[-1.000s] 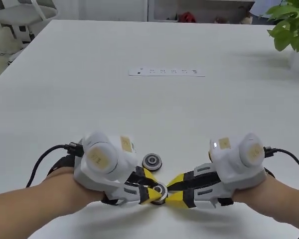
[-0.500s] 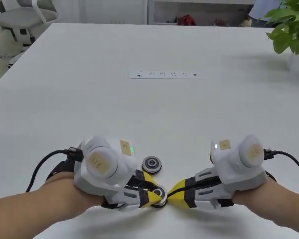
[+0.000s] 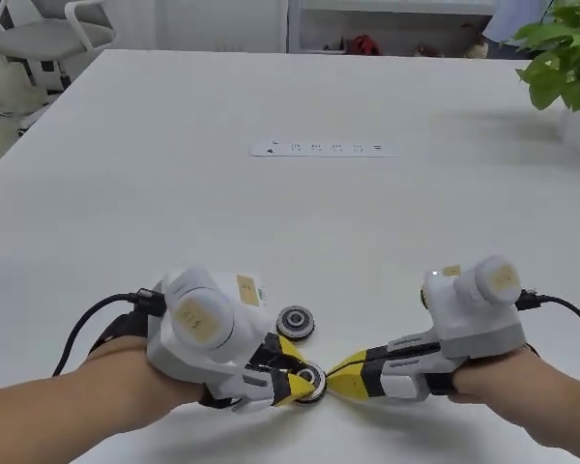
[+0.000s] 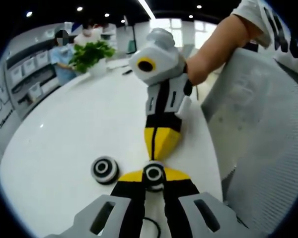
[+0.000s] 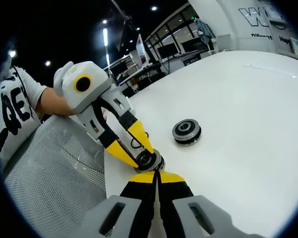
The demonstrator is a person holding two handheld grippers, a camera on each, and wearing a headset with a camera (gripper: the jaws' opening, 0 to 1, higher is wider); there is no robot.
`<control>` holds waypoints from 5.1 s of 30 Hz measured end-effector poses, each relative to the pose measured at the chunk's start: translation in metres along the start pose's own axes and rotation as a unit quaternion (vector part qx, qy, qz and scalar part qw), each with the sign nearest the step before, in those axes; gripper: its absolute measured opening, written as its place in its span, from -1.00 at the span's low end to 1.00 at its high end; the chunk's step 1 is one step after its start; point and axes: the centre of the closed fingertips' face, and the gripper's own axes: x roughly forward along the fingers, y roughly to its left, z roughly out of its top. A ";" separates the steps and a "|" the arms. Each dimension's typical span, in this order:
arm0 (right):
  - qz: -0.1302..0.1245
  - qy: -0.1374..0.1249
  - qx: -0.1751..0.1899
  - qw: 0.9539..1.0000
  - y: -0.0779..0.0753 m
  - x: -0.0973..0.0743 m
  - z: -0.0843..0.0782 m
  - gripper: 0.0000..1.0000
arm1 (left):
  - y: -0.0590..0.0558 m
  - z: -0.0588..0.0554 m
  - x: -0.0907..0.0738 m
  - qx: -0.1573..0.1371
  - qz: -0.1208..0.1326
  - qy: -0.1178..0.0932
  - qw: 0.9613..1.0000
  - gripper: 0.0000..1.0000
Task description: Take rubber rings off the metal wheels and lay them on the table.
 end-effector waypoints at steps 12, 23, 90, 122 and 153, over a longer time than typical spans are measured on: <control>0.009 -0.015 0.027 0.999 0.004 0.000 0.002 -1.00 | 0.001 0.000 0.000 -0.002 0.006 0.005 1.000 -0.75; 0.022 -0.020 0.038 0.999 0.010 0.001 0.004 -1.00 | 0.001 0.000 0.000 -0.007 0.009 0.009 1.000 -0.75; 0.037 -0.034 0.026 0.998 0.018 -0.003 0.013 -1.00 | -0.016 0.027 -0.033 0.005 -0.025 -0.058 0.998 -0.20; 0.060 -0.041 0.032 0.997 0.031 -0.003 0.024 -1.00 | 0.012 -0.007 -0.093 -0.061 0.055 -0.084 0.993 0.38; 0.076 -0.050 0.022 0.996 0.046 0.022 0.048 -1.00 | 0.017 -0.030 -0.114 -0.102 0.100 -0.095 0.985 0.59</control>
